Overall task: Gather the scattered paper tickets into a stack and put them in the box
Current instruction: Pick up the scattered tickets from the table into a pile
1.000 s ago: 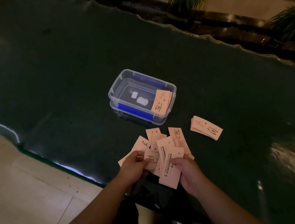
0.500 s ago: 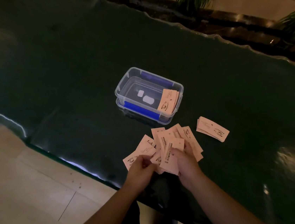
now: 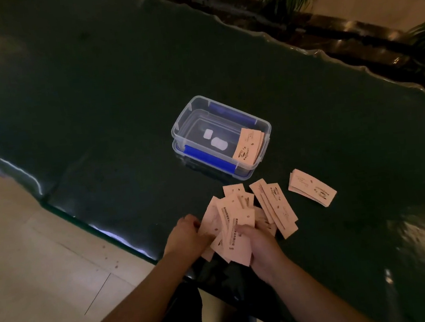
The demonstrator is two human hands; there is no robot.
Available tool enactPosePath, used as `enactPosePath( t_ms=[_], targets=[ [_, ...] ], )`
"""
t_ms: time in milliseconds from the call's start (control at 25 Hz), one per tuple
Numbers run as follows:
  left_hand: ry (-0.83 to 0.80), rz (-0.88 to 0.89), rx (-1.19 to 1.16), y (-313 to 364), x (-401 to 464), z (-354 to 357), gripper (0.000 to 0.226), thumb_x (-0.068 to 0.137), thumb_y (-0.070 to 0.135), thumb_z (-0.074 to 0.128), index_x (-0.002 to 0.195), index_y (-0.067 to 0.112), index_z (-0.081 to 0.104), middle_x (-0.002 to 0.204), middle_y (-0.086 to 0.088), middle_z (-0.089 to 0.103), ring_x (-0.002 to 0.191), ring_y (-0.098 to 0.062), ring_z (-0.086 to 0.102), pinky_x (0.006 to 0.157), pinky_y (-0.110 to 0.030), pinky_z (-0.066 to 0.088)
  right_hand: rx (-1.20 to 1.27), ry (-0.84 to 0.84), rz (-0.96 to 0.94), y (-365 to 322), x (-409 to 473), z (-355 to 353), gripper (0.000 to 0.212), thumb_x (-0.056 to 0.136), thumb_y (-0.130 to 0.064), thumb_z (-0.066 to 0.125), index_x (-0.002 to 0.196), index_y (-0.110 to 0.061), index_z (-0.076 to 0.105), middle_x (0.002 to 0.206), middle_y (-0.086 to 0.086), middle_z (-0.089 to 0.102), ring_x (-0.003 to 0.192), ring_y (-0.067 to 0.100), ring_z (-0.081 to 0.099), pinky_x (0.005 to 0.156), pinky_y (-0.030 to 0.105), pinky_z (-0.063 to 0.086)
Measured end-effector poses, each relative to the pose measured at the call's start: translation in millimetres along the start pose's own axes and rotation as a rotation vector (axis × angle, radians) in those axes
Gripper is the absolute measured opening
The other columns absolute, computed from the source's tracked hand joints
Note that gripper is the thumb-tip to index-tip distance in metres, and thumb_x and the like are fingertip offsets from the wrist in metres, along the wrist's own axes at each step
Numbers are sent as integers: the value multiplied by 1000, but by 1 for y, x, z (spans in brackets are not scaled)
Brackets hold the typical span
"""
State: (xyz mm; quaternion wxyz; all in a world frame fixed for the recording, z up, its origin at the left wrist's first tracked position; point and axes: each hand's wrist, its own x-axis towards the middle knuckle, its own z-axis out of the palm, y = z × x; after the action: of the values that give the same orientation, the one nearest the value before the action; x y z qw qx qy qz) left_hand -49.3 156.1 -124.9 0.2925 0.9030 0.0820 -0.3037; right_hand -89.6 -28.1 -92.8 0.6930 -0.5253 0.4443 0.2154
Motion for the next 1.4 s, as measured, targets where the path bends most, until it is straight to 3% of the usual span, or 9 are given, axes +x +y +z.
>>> enactPosePath(
  t_ms=[160,400,520,640,840,1000,1120,1280,1400],
  targets=[
    [47,1,-194,0,-5,-1,19,90,28,76,94,34,58,95,7,70,79,-5,68,69,-29,62,-121,-23,-29,0,3,11,51,101,-10,68,143,-39,61,116,-8,75,105,19,72,78,41,61],
    [193,42,-292,5,-11,1,20,99,14,62,117,12,72,120,-7,70,93,-16,72,74,-24,59,-246,-76,-53,-2,3,33,47,103,-16,66,145,-36,60,118,-10,74,105,17,73,78,38,60],
    [84,-5,-410,6,-18,2,23,100,6,55,105,22,70,103,4,78,78,-13,75,62,-22,60,-252,-72,-47,-1,1,37,43,102,-21,66,141,-39,62,124,-6,75,106,20,75,90,46,64],
    [-12,-96,-785,5,-22,3,30,100,-3,53,102,17,75,86,1,83,70,-14,78,60,-33,63,-329,-82,-81,-4,-2,37,42,102,-26,64,139,-46,59,119,-12,70,101,12,71,80,36,61],
    [-156,-84,-1053,23,-20,7,31,103,-1,51,107,14,77,101,-10,83,89,-24,80,71,-36,63,-273,-71,-111,-16,0,20,39,104,-29,62,127,-56,45,110,-24,64,101,4,66,71,27,54],
    [-228,-37,-880,53,-18,17,31,104,9,53,107,21,81,102,-5,83,95,-24,79,78,-35,63,-160,-29,-122,-24,0,-13,36,102,-27,68,130,-48,59,124,-14,71,108,14,72,85,41,64],
    [-46,51,-483,65,-10,21,21,100,19,64,120,26,69,114,6,71,103,-19,70,79,-28,56,49,81,-79,-30,2,-52,40,103,-20,67,139,-38,63,128,1,73,111,28,74,93,56,64],
    [102,49,-56,69,4,33,70,81,50,80,140,26,53,138,2,55,125,-18,54,98,-37,53,205,177,-107,-30,3,-97,44,106,-15,63,147,-28,59,135,9,71,120,34,71,100,63,59],
    [104,71,268,82,17,49,104,63,81,74,146,25,44,144,0,52,131,-23,51,107,-46,47,190,200,-109,-23,5,-103,43,106,-14,62,147,-27,59,138,9,71,123,33,69,106,65,55]
  ],
)
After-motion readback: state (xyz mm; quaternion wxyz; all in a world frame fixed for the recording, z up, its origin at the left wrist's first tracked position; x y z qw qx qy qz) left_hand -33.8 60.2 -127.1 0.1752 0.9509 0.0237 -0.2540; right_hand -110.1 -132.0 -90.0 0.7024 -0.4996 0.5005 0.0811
